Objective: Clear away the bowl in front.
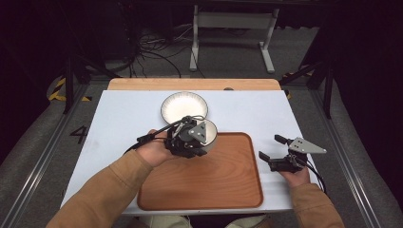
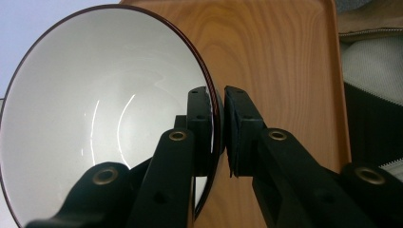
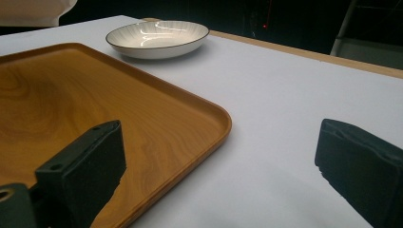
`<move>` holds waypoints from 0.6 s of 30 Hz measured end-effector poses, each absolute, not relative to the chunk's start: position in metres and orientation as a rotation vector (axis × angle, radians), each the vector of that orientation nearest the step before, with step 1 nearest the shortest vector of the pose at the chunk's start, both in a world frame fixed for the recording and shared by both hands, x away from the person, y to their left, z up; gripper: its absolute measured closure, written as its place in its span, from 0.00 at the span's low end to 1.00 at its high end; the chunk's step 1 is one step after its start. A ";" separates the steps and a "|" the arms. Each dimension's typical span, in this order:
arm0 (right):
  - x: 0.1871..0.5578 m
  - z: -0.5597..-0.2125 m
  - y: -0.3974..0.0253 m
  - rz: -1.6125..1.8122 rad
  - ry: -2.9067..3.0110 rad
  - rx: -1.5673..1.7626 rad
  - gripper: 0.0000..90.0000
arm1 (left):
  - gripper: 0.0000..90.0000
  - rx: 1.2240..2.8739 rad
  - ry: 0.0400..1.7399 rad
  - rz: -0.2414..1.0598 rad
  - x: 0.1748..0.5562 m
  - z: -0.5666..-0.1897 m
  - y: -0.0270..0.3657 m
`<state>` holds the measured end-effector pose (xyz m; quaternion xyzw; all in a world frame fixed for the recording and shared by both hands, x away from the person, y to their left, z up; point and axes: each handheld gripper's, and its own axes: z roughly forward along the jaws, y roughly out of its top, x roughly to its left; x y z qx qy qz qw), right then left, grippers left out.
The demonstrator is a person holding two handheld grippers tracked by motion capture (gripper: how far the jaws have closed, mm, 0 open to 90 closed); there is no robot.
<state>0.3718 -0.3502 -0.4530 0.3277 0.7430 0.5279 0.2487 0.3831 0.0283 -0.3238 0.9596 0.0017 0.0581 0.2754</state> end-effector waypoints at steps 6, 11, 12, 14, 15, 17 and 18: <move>0.372 -0.453 -0.350 1.438 2.025 0.893 0.04 | 0.91 2.608 -0.013 0.122 0.383 -0.333 0.025; 0.372 -0.453 -0.350 1.438 2.024 0.893 0.04 | 0.91 2.628 -0.016 0.093 0.383 -0.341 0.023; 0.372 -0.453 -0.350 1.438 2.025 0.893 0.04 | 0.91 2.632 -0.013 0.088 0.383 -0.343 0.022; 0.372 -0.453 -0.350 1.438 2.025 0.893 0.04 | 0.91 2.640 -0.015 0.082 0.383 -0.345 0.022; 0.372 -0.453 -0.350 1.438 2.024 0.893 0.04 | 0.91 2.648 -0.012 0.076 0.382 -0.347 0.021; 0.372 -0.453 -0.350 1.438 2.025 0.893 0.04 | 0.91 2.655 -0.012 0.070 0.382 -0.350 0.020; 0.372 -0.453 -0.350 1.438 2.025 0.893 0.04 | 0.91 2.661 -0.011 0.062 0.383 -0.351 0.019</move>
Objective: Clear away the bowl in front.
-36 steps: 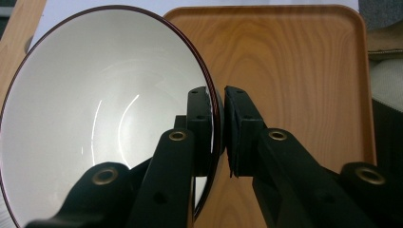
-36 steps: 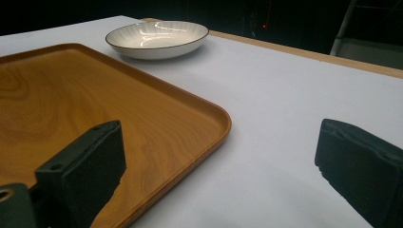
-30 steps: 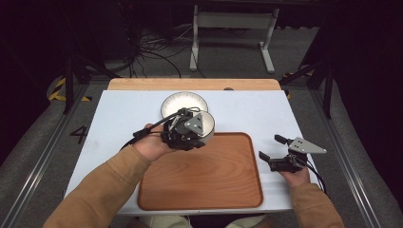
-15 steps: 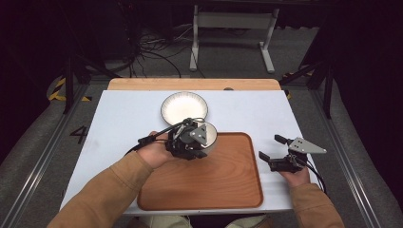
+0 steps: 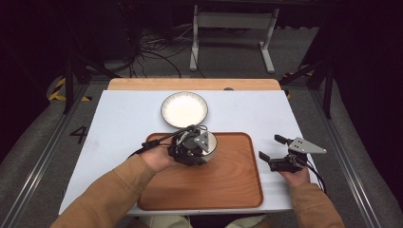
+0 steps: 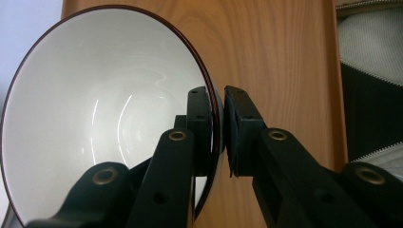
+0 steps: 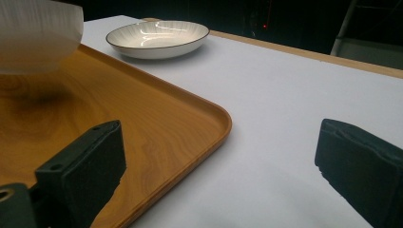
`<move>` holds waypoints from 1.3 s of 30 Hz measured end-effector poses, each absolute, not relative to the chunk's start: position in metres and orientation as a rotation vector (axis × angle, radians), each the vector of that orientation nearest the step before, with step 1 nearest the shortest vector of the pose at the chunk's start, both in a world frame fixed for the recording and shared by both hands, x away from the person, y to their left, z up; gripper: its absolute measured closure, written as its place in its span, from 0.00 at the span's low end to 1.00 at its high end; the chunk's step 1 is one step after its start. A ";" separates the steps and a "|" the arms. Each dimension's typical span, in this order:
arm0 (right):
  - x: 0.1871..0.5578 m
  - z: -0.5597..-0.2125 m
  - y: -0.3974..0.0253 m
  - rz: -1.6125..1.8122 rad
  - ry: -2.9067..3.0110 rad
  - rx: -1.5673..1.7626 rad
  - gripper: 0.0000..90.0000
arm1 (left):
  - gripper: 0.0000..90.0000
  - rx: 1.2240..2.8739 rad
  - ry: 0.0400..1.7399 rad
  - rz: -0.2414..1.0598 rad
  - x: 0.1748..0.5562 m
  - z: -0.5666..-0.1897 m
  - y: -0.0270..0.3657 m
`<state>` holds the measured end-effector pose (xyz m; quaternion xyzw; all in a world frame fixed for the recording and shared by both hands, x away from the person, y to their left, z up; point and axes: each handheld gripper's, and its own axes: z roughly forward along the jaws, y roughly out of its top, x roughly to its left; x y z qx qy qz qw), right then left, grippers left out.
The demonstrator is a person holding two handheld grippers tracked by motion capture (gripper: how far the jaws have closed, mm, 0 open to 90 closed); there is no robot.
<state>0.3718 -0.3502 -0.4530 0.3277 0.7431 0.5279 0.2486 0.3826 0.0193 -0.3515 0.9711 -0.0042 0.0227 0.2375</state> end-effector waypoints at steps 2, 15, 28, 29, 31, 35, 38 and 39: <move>0.372 -0.453 -0.350 1.438 2.025 0.893 0.04 | 0.91 2.665 0.006 0.051 0.382 -0.355 0.018; 0.372 -0.453 -0.350 1.439 2.025 0.892 0.04 | 0.91 2.705 0.016 0.010 0.381 -0.370 0.013; 0.372 -0.453 -0.350 1.438 2.025 0.891 0.04 | 0.91 2.724 0.023 -0.040 0.381 -0.378 0.014; 0.372 -0.453 -0.350 1.438 2.025 0.891 0.04 | 0.92 2.726 0.022 -0.050 0.381 -0.379 0.014; 0.372 -0.453 -0.350 1.438 2.025 0.891 0.04 | 0.92 2.730 0.023 -0.069 0.381 -0.380 0.014; 0.372 -0.453 -0.350 1.438 2.026 0.892 0.04 | 0.92 2.746 0.009 -0.081 0.380 -0.383 0.013; 0.372 -0.453 -0.350 1.438 2.025 0.893 0.04 | 0.92 2.747 0.017 -0.087 0.379 -0.384 0.012; 0.372 -0.453 -0.350 1.438 2.025 0.891 0.04 | 0.92 2.749 0.018 -0.092 0.379 -0.384 0.013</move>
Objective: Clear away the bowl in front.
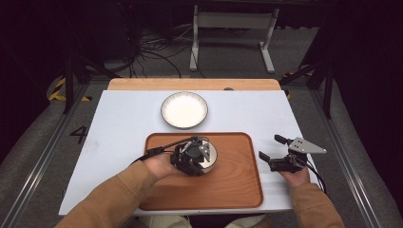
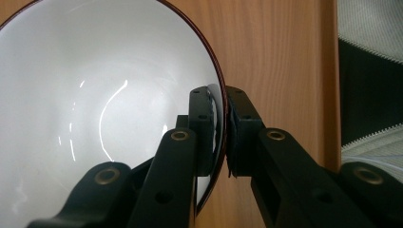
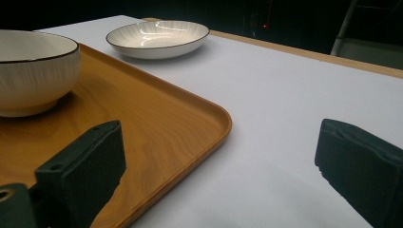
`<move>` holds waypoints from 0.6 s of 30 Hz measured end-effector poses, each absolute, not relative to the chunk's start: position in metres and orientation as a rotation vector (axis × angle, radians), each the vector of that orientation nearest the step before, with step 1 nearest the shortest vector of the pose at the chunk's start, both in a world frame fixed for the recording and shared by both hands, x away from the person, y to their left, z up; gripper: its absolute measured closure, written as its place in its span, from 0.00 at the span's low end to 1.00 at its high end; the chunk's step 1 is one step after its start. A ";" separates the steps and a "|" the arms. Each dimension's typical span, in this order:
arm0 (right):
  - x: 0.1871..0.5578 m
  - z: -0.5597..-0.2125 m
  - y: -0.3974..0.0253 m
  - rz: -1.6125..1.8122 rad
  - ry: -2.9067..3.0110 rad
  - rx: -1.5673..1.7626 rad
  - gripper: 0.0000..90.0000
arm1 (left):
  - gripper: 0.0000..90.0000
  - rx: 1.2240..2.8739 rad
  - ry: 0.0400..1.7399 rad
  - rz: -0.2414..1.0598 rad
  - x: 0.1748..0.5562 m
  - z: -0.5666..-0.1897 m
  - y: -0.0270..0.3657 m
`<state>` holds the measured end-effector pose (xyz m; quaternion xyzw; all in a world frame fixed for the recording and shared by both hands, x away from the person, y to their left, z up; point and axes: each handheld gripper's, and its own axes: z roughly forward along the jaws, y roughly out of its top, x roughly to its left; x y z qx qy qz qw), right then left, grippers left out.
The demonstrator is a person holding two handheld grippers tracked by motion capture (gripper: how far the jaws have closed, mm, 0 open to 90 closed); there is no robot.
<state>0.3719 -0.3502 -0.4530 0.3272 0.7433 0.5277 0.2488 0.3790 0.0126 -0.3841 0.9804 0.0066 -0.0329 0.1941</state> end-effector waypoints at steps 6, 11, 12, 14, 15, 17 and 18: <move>0.372 -0.453 -0.350 1.439 2.026 0.893 0.04 | 0.89 2.743 0.013 -0.161 0.379 -0.388 0.013; 0.372 -0.453 -0.350 1.438 2.025 0.892 0.04 | 0.82 2.742 0.041 -0.188 0.380 -0.390 0.012; 0.372 -0.453 -0.350 1.442 2.026 0.891 0.04 | 0.79 2.735 0.044 -0.202 0.380 -0.391 0.013; 0.372 -0.453 -0.350 1.439 2.026 0.893 0.04 | 0.70 2.717 0.053 -0.209 0.380 -0.390 0.015; 0.372 -0.453 -0.350 1.440 2.026 0.893 0.04 | 0.67 2.708 0.053 -0.212 0.380 -0.390 0.016; 0.372 -0.453 -0.350 1.444 2.025 0.894 0.04 | 0.61 2.685 0.063 -0.213 0.379 -0.388 0.018; 0.372 -0.453 -0.350 1.444 2.026 0.893 0.04 | 0.60 2.678 0.069 -0.216 0.379 -0.387 0.018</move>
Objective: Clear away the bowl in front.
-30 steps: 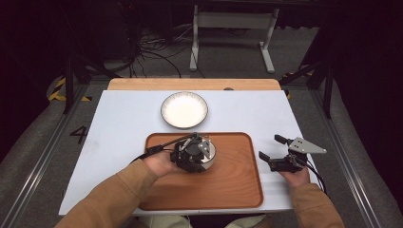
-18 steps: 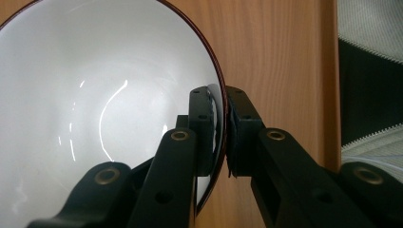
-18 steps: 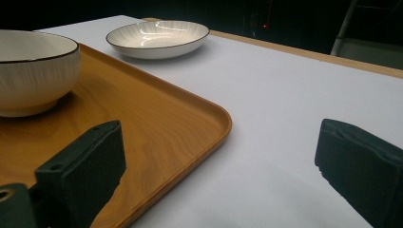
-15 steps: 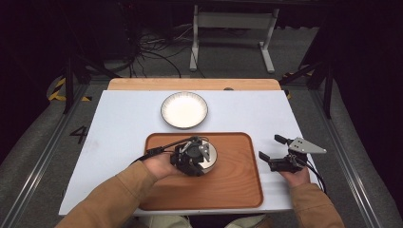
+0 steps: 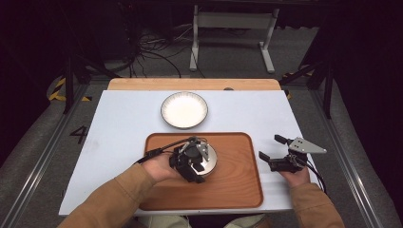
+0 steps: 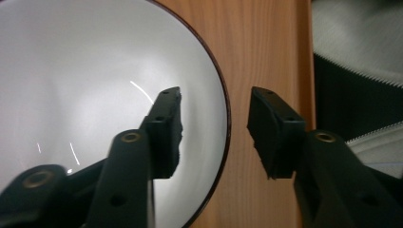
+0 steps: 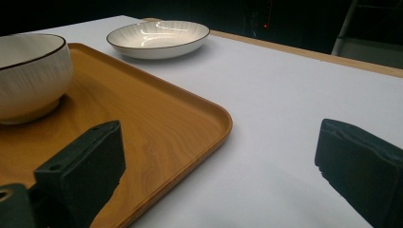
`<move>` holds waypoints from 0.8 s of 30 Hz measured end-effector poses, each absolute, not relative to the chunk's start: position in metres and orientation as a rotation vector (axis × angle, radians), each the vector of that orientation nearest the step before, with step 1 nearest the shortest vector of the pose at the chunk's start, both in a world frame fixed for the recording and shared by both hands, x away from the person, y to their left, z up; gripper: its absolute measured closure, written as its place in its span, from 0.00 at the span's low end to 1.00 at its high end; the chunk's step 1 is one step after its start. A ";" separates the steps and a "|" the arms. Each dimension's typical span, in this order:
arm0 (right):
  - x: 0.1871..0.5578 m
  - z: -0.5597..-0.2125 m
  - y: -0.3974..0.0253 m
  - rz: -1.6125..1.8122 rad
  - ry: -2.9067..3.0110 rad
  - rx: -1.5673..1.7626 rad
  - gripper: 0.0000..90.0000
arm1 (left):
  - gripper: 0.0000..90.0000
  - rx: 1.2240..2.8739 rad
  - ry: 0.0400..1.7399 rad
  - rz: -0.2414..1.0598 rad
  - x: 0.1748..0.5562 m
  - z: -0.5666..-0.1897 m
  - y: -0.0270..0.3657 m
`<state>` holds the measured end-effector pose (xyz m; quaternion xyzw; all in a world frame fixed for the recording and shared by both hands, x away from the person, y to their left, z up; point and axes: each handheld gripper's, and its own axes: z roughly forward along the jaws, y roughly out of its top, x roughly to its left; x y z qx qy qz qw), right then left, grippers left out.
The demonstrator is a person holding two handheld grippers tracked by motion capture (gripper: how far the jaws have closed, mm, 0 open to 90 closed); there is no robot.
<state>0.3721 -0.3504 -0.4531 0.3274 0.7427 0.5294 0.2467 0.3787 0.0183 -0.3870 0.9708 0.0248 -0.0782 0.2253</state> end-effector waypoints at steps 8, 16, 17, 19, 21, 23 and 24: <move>0.372 -0.453 -0.350 1.446 2.025 0.898 0.04 | 0.48 2.579 0.121 -0.194 0.376 -0.376 0.032; 0.373 -0.453 -0.351 1.446 2.025 0.906 0.04 | 0.43 2.464 0.215 -0.132 0.369 -0.365 0.057; 0.373 -0.453 -0.351 1.447 2.025 0.908 0.04 | 0.43 2.458 0.223 -0.121 0.368 -0.364 0.059; 0.373 -0.453 -0.351 1.449 2.026 0.911 0.04 | 0.41 2.438 0.253 -0.105 0.366 -0.362 0.066; 0.373 -0.453 -0.352 1.452 2.025 0.913 0.04 | 0.41 2.423 0.262 -0.091 0.366 -0.362 0.071; 0.373 -0.453 -0.352 1.454 2.024 0.914 0.04 | 0.43 2.399 0.284 -0.077 0.364 -0.361 0.077; 0.373 -0.453 -0.352 1.454 2.024 0.913 0.04 | 0.43 2.386 0.308 -0.064 0.363 -0.361 0.081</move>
